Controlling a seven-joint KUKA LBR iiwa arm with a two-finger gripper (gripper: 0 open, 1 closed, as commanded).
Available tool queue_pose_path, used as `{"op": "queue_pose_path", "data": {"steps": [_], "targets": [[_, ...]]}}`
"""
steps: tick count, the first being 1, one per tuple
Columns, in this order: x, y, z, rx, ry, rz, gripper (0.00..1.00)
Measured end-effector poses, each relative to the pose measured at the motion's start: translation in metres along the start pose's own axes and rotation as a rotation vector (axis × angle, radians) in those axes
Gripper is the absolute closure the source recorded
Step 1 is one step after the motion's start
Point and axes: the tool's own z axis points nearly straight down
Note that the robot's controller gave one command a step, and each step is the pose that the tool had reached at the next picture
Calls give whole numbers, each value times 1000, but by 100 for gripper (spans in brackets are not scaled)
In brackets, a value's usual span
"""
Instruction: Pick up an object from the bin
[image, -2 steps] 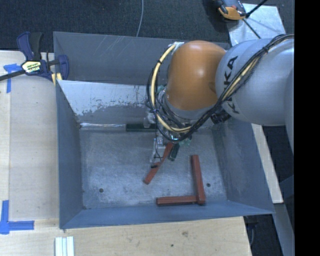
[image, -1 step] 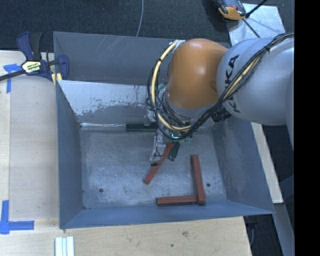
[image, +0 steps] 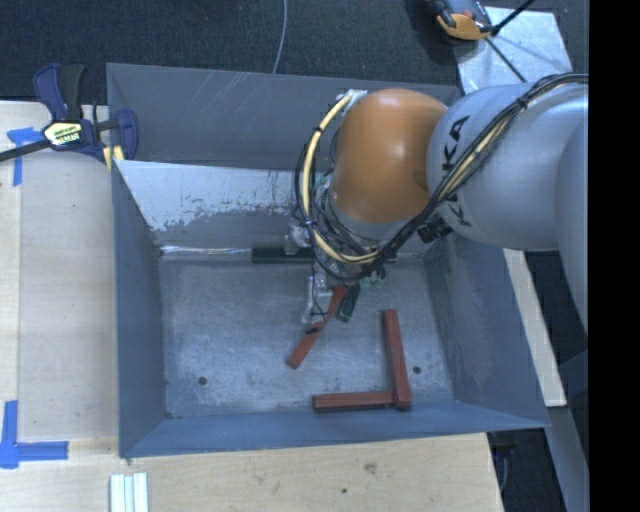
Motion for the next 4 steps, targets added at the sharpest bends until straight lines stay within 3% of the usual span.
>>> {"op": "queue_pose_path", "data": {"steps": [1,2,3,4], "targets": [[-1,-23,41,0,7,-177,0],[20,-25,77,1,6,-234,0],[38,-30,86,-1,7,-303,100],[38,-30,86,-1,7,-302,100]]}}
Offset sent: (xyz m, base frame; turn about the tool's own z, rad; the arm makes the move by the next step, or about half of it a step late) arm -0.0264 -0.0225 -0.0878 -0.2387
